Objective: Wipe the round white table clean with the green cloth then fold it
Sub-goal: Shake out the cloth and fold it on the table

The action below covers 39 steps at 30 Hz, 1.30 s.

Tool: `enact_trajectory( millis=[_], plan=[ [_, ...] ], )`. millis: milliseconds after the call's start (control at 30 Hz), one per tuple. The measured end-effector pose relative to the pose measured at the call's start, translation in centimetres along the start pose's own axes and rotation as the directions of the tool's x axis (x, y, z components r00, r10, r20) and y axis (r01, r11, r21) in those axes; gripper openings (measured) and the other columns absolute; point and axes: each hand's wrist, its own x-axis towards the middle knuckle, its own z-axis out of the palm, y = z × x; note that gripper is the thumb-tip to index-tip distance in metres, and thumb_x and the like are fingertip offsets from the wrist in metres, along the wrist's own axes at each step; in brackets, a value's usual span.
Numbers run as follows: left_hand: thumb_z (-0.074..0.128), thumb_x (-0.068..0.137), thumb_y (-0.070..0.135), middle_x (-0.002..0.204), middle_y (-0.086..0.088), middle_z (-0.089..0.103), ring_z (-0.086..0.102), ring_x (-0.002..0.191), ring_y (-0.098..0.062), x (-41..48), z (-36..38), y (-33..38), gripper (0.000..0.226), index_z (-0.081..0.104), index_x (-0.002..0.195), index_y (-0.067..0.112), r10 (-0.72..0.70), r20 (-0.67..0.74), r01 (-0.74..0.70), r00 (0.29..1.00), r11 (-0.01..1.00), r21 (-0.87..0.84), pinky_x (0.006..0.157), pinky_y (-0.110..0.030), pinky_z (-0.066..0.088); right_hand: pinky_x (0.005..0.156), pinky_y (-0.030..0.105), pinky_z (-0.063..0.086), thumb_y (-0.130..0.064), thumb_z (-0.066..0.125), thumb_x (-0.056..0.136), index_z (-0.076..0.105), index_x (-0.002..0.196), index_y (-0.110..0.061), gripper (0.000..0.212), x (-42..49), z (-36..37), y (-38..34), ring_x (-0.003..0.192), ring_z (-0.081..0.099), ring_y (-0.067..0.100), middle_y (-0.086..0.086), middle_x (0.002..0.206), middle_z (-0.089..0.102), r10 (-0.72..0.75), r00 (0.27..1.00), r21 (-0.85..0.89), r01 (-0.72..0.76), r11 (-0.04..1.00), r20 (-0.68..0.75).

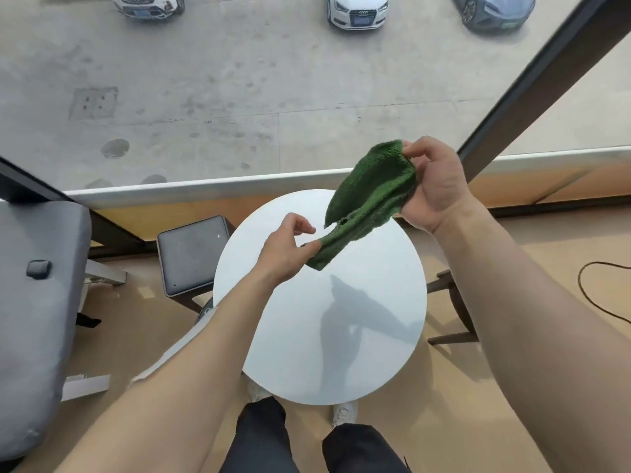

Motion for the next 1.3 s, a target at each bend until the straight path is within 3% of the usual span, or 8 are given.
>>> enact_trajectory(
  millis=[133,233,333,433,600,800,1133,1300],
  plan=[
    [0.075,0.085,0.036,0.123,0.008,0.055,0.053,0.11,-0.009,3.9,0.1,3.4,0.065,0.045,0.142,0.047,0.109,-0.013,-0.11,0.994,0.986,-0.123,0.085,-0.018,0.043,0.071,0.036,0.041,-0.013,0.042,0.074,0.052,0.061,-0.014,0.017,2.6,0.5,0.0,0.063,0.042,0.023,0.004,0.068,0.041,0.06,0.998,0.004,-0.06,0.998,-0.015],
    [0.076,0.085,0.029,0.117,0.0,0.058,0.055,0.106,-0.014,7.0,0.7,5.0,0.042,0.064,0.124,0.04,0.167,-0.02,-0.167,0.986,0.986,-0.019,0.087,-0.023,0.045,0.069,0.036,0.034,-0.013,0.041,0.071,0.054,0.056,-0.014,0.019,3.9,0.9,-0.1,0.058,0.037,0.022,0.003,0.062,0.041,0.097,0.995,-0.051,-0.096,0.994,0.023],
    [0.08,0.078,0.027,0.125,0.002,0.054,0.05,0.115,-0.015,9.0,1.1,4.4,0.061,0.057,0.132,0.042,0.172,0.052,-0.172,0.984,0.985,0.003,0.099,-0.031,0.043,0.065,0.032,0.039,-0.014,0.046,0.063,0.053,0.056,-0.013,0.01,4.5,0.3,-0.8,0.057,0.041,0.022,0.004,0.061,0.043,0.109,0.992,-0.058,-0.105,0.993,0.069],
    [0.079,0.077,0.022,0.121,0.003,0.062,0.054,0.114,-0.013,9.6,1.9,3.7,0.028,0.076,0.104,0.025,0.13,0.187,-0.14,0.974,0.989,0.038,0.09,-0.033,0.043,0.065,0.031,0.043,-0.013,0.041,0.069,0.054,0.055,-0.013,0.019,4.8,-0.9,-1.1,0.059,0.048,0.023,0.005,0.062,0.049,0.117,0.99,0.006,-0.118,0.993,0.083],
    [0.077,0.083,0.005,0.088,-0.007,0.077,0.07,0.076,-0.018,9.8,-0.5,2.1,0.008,0.075,0.087,0.011,-0.019,0.011,0.02,1.0,0.993,-0.116,0.066,-0.02,0.052,0.065,0.032,0.043,-0.011,0.036,0.087,0.051,0.062,-0.015,0.029,7.1,-4.7,-0.6,0.063,0.051,0.023,0.006,0.068,0.049,0.018,0.981,0.081,-0.002,0.997,-0.191],
    [0.077,0.085,0.013,0.073,0.002,0.069,0.06,0.067,-0.011,11.0,-6.9,2.1,0.005,0.077,0.086,0.018,0.015,-0.114,-0.02,0.993,0.999,-0.046,0.069,-0.03,0.052,0.062,0.031,0.036,-0.008,0.046,0.075,0.057,0.053,-0.022,0.028,9.0,-7.4,1.2,0.064,0.045,0.015,-0.004,0.069,0.051,-0.12,0.836,-0.254,-0.024,0.967,-0.535],
    [0.078,0.084,0.019,0.076,0.014,0.072,0.064,0.071,-0.008,5.5,-3.0,-8.5,0.012,0.074,0.08,0.03,-0.094,0.066,0.073,0.993,0.96,0.269,0.067,-0.027,0.049,0.066,0.023,0.041,-0.02,0.048,0.059,0.067,0.06,-0.015,0.019,5.0,-13.2,15.9,0.064,0.055,0.004,-0.002,0.073,0.064,-0.071,0.802,-0.492,-0.291,0.82,-0.593],
    [0.072,0.089,0.027,0.108,0.005,0.071,0.064,0.101,-0.019,0.0,2.1,-18.8,0.022,0.074,0.11,0.023,-0.392,0.324,0.178,0.861,0.829,0.53,0.09,-0.031,0.05,0.077,0.039,0.042,-0.019,0.05,0.056,0.07,0.063,-0.007,0.024,-0.2,-19.7,28.0,0.08,0.055,0.026,0.005,0.078,0.066,0.211,0.719,-0.434,-0.597,0.675,-0.662]
  ],
)
